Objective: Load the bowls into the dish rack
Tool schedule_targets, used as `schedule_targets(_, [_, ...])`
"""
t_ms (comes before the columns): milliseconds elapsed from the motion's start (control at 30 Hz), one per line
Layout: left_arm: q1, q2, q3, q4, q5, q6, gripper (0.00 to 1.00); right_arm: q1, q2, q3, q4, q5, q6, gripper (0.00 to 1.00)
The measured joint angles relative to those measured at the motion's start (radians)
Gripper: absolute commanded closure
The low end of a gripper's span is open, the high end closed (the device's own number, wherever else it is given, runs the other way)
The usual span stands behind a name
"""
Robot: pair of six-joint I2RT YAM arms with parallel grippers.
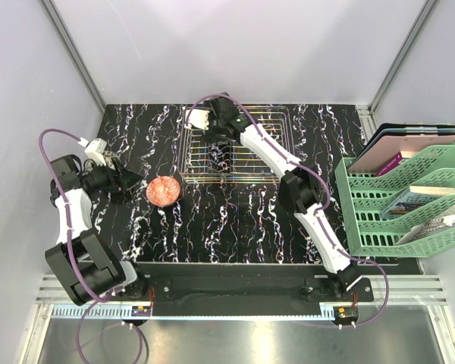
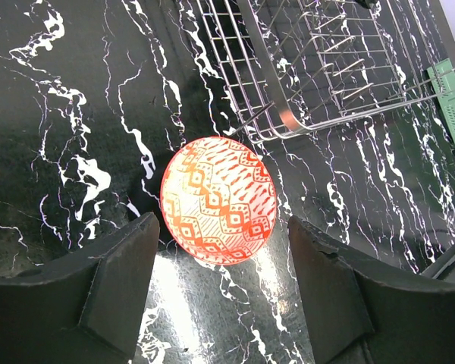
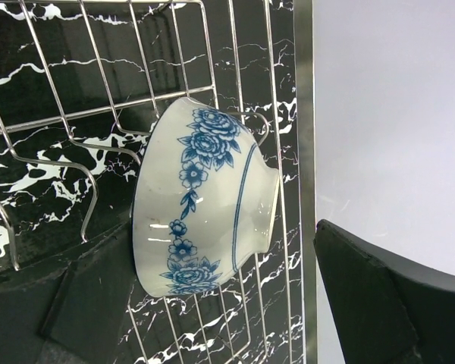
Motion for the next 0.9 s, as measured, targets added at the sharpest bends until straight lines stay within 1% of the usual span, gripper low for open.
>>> schedule_targets(233, [0.008, 0.005, 0.0, 0.001, 0.011, 0.0, 0.27, 0.005, 0.0, 0.002, 0.014, 0.026, -0.027, 0.0])
schedule_targets(433, [0.013, 0.005, 0.0, 0.001, 0.018, 0.0, 0.27, 0.005, 0.0, 0.04, 0.045, 0.052, -0.055, 0.0])
schedule_targets(567, [0.018, 0.005, 0.0, 0.001, 0.024, 0.001, 0.27, 0.008, -0.001, 0.029, 0.048, 0.056, -0.054, 0.0])
schedule_targets(700, [0.018, 0.01, 0.0, 0.001, 0.025, 0.005, 0.26, 0.012, -0.015, -0.023, 0.064, 0.058, -0.026, 0.0])
schedule_targets(900, [0.018, 0.047, -0.009, 0.006, -0.008, 0.007, 0.26, 0.012, -0.119, -0.192, 0.051, 0.04, 0.086, 0.0])
